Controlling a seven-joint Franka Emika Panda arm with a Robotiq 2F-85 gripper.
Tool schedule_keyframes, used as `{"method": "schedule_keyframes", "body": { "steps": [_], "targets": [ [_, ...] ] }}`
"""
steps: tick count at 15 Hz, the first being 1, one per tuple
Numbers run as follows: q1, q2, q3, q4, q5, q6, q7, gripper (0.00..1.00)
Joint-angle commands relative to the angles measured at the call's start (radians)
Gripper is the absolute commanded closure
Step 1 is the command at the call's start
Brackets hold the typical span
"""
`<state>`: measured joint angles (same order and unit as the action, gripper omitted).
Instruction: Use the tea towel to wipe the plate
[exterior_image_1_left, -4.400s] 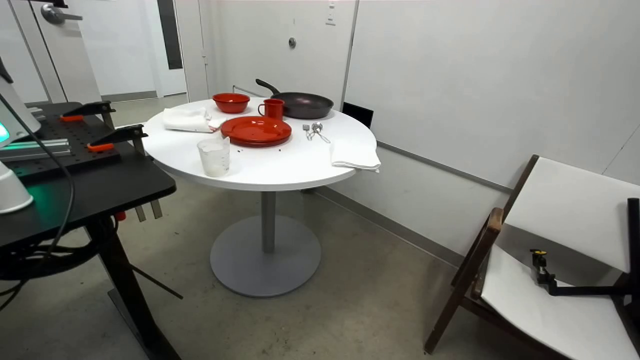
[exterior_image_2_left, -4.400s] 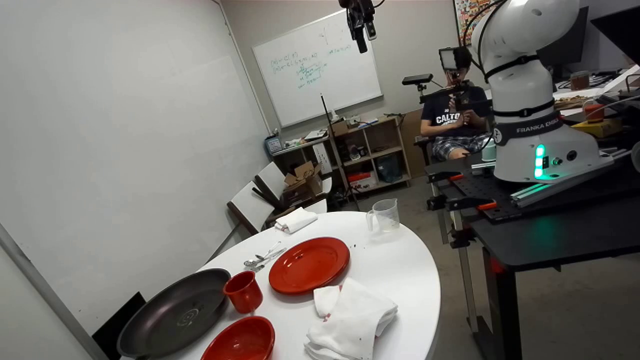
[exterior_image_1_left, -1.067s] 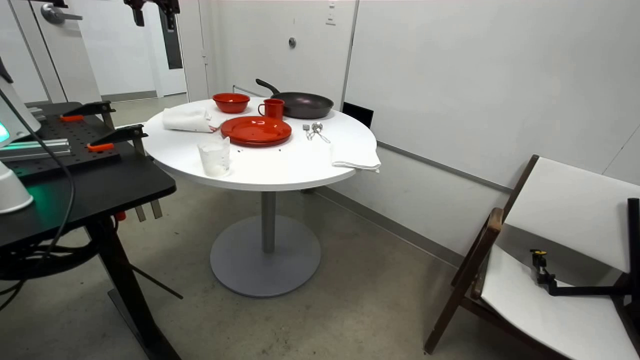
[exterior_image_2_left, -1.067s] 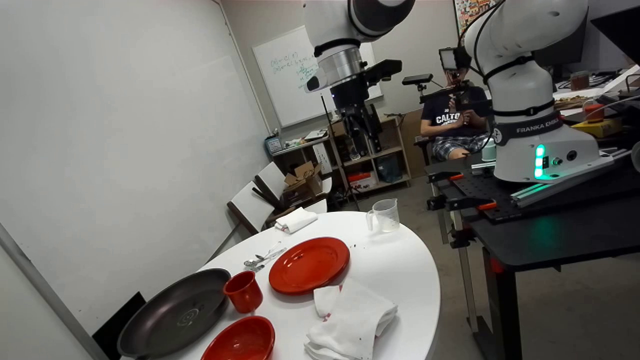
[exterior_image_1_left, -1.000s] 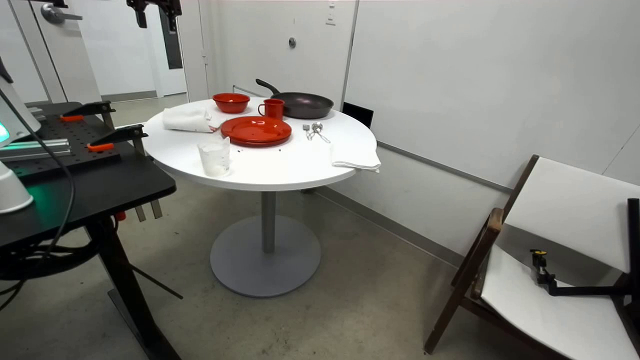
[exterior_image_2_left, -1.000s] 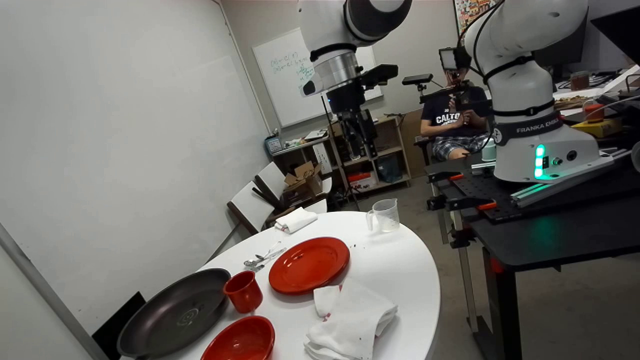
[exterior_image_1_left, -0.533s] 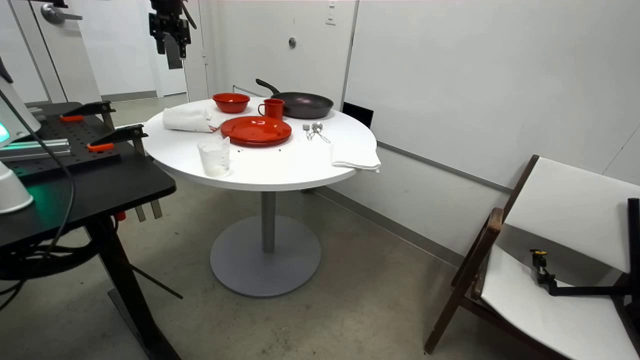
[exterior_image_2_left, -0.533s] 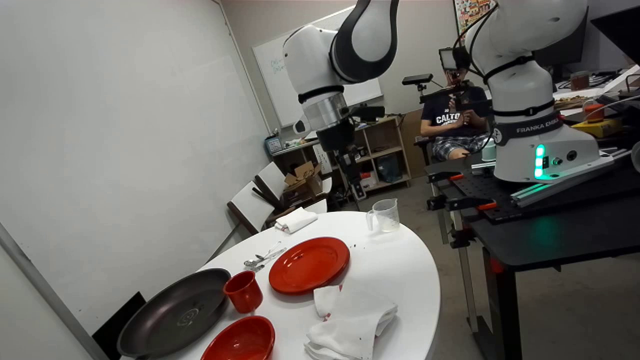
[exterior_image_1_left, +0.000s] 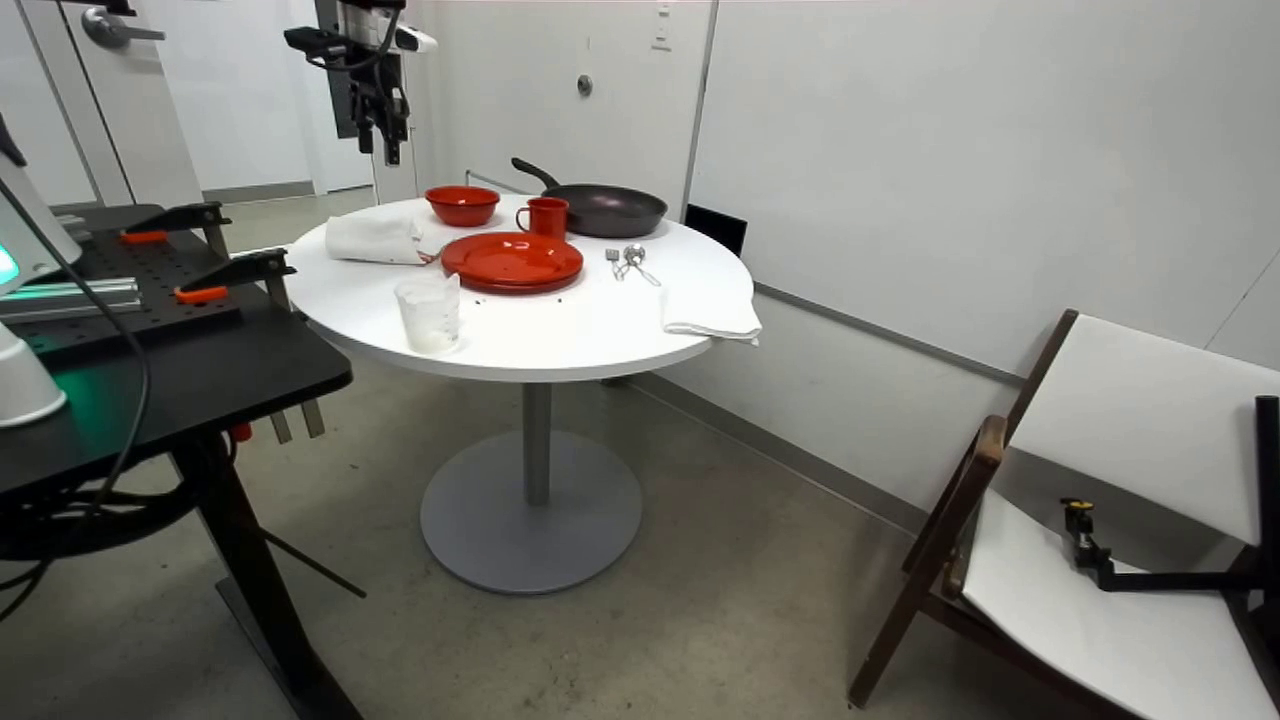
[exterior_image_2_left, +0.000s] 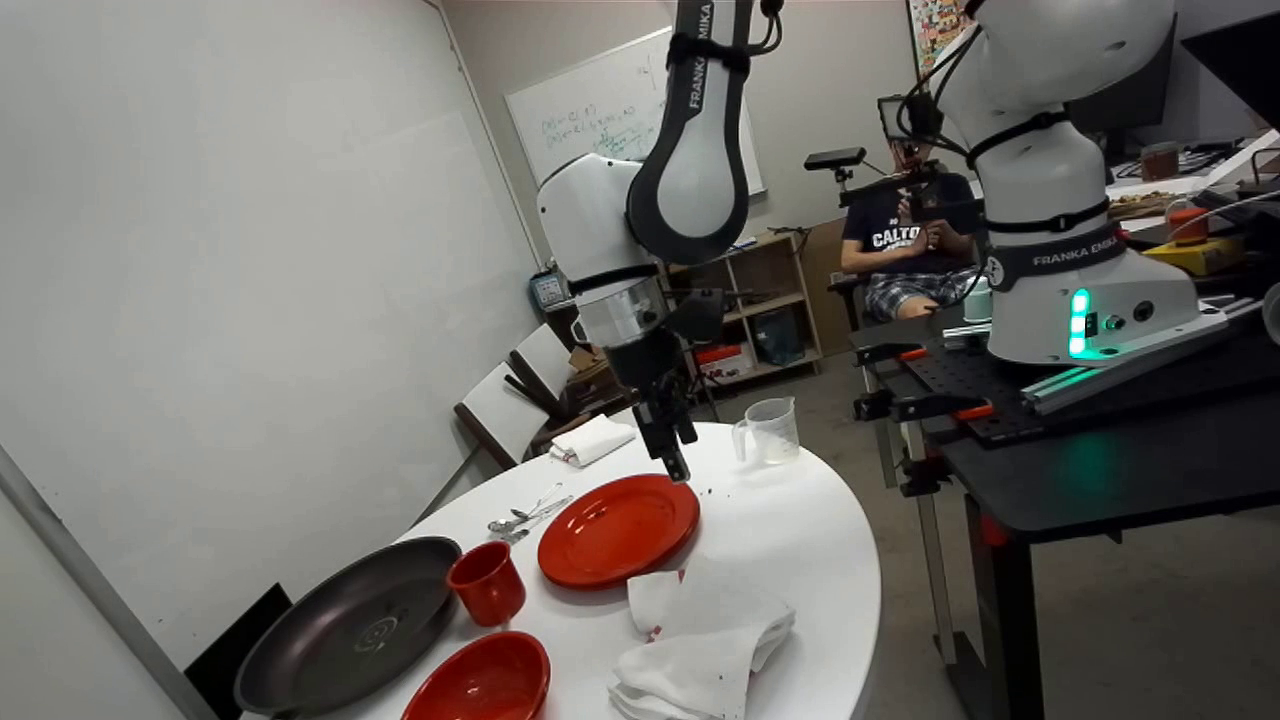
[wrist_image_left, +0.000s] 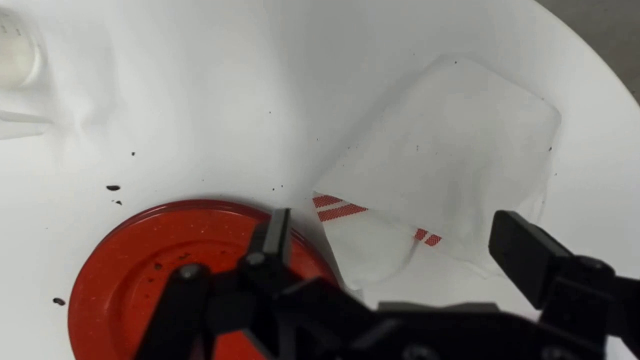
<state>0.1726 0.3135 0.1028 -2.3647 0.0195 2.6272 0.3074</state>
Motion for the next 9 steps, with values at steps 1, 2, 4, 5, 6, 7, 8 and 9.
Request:
{"method": "schedule_keyframes", "body": {
  "steps": [1, 2, 4, 5, 6, 7, 8, 9],
  "targets": [
    [0.021, 0.129, -0.015, 0.117, 0.038, 0.031, 0.069, 0.00],
    [0.020, 0.152, -0.014, 0.137, 0.057, 0.032, 0.078, 0.00],
    [0.019, 0.188, -0.013, 0.164, 0.085, 0.036, 0.091, 0.00],
    [0.017, 0.203, -0.012, 0.175, 0.101, 0.036, 0.094, 0.00],
    [0.013, 0.214, -0.009, 0.181, 0.118, 0.033, 0.093, 0.00],
    [0.013, 0.224, -0.008, 0.183, 0.131, 0.034, 0.093, 0.00],
    [0.013, 0.234, -0.006, 0.183, 0.143, 0.034, 0.092, 0.00],
    [0.012, 0.242, -0.004, 0.182, 0.155, 0.033, 0.090, 0.00]
  ]
}}
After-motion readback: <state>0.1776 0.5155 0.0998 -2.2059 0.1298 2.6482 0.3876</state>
